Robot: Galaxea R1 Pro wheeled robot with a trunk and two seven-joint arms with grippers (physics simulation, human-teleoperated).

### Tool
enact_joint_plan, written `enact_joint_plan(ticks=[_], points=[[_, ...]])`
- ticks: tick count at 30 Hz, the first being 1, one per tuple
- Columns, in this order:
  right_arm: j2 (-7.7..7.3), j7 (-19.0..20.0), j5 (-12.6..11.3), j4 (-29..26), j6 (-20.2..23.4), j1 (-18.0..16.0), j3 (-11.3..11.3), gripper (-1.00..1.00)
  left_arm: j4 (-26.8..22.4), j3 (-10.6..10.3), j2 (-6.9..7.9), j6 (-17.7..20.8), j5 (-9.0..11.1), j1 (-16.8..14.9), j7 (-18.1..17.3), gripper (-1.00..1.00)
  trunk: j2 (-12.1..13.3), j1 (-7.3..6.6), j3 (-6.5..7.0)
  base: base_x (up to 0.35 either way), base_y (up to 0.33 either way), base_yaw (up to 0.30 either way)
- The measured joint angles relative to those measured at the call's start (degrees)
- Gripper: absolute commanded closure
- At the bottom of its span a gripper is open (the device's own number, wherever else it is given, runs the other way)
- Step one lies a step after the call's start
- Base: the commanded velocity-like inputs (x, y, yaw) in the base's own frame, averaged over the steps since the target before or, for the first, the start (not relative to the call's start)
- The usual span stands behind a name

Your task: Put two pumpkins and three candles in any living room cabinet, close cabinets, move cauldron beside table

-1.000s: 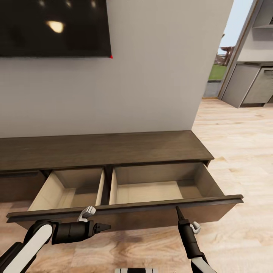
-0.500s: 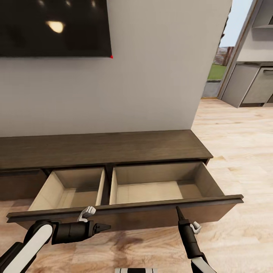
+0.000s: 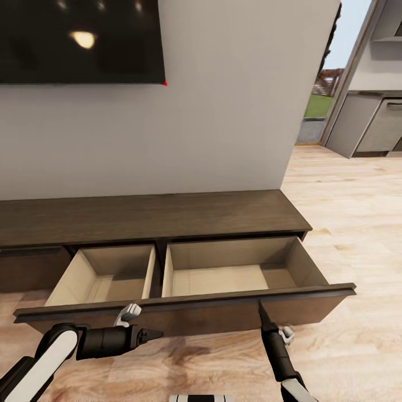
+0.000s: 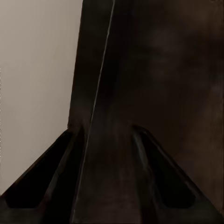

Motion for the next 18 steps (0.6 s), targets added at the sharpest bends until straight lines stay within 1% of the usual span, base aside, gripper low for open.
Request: enact_joint_plan(ticks=[11,18], points=[[0.00,0.0,0.0,0.0,0.0,0.1,0.0,-1.00,0.0,0.0,-0.01,0.0,0.0,0.0,0.0,-1.00,0.0,-0.01,0.01,-0.007,0.000,0.000],[0.00,-0.3,0.0,0.0,0.0,0.1,0.0,-1.00,0.0,0.0,-0.01,0.0,0.0,0.0,0.0,-1.00,0.0,0.02,0.00,-0.167,0.000,0.000]])
